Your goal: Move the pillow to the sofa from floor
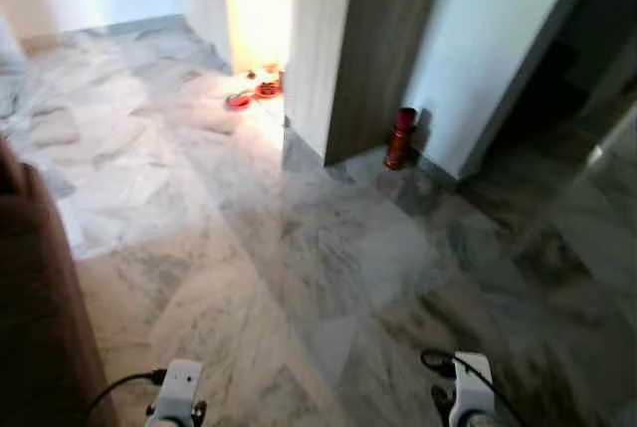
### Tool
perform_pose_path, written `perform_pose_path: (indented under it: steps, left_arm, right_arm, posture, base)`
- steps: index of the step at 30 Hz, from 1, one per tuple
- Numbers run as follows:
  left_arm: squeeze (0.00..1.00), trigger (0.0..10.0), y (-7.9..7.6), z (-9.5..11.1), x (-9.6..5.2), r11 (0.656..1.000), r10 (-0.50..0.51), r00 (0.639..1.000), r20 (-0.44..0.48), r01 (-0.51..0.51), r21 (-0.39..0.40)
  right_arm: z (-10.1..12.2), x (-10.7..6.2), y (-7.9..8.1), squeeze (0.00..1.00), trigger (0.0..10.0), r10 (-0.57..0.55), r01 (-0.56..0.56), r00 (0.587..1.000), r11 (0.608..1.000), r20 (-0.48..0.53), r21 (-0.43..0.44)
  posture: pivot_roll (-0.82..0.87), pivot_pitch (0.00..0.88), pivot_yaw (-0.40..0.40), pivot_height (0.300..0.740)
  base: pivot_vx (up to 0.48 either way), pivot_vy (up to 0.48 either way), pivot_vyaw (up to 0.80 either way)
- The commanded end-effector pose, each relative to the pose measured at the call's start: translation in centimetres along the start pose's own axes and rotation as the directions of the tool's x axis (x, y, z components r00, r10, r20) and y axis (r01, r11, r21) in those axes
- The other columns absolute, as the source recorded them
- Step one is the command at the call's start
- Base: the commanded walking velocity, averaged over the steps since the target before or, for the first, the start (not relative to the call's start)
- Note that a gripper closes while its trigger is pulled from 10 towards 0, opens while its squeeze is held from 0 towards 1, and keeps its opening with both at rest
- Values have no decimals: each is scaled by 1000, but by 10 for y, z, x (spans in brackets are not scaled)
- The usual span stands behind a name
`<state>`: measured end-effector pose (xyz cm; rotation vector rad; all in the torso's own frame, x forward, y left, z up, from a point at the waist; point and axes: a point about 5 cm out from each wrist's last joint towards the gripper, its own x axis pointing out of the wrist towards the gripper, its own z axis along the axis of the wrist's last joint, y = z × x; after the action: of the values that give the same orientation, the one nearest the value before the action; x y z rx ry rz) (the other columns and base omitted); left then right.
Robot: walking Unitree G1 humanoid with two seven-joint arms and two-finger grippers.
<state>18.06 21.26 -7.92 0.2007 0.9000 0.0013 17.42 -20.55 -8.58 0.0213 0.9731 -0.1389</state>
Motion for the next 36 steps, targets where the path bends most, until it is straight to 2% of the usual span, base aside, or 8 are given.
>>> perform_pose_path:
  steps: [1, 19, 36]
  left_arm:
    - [0, 10000, -7, 2, 1, 1000, -22, 1000, -4, 22, 6]
    - [0, 10000, -7, 2, 1, 1000, -21, 1000, -3, 21, 2]
    - [0, 10000, -7, 5, 2, 1000, -20, 1000, 8, 20, 0]
  right_arm:
    - [-2, -1, -6, 0, 10000, -18, 18, 1000, 1000, -6, 5]
    - [-1, -1, -5, 0, 10000, -16, 16, 1000, 1000, 4, 26]
    - [-1, -1, -2, 0, 10000, 4, -4, 1000, 1000, 7, 22]
  posture:
    - [38, 0, -41, 740]
    - [37, 0, -39, 740]
    - [31, 0, -34, 740]
  base:
    - [0, 0, -638]
    - [0, 0, -632]
    - [0, 0, 0]
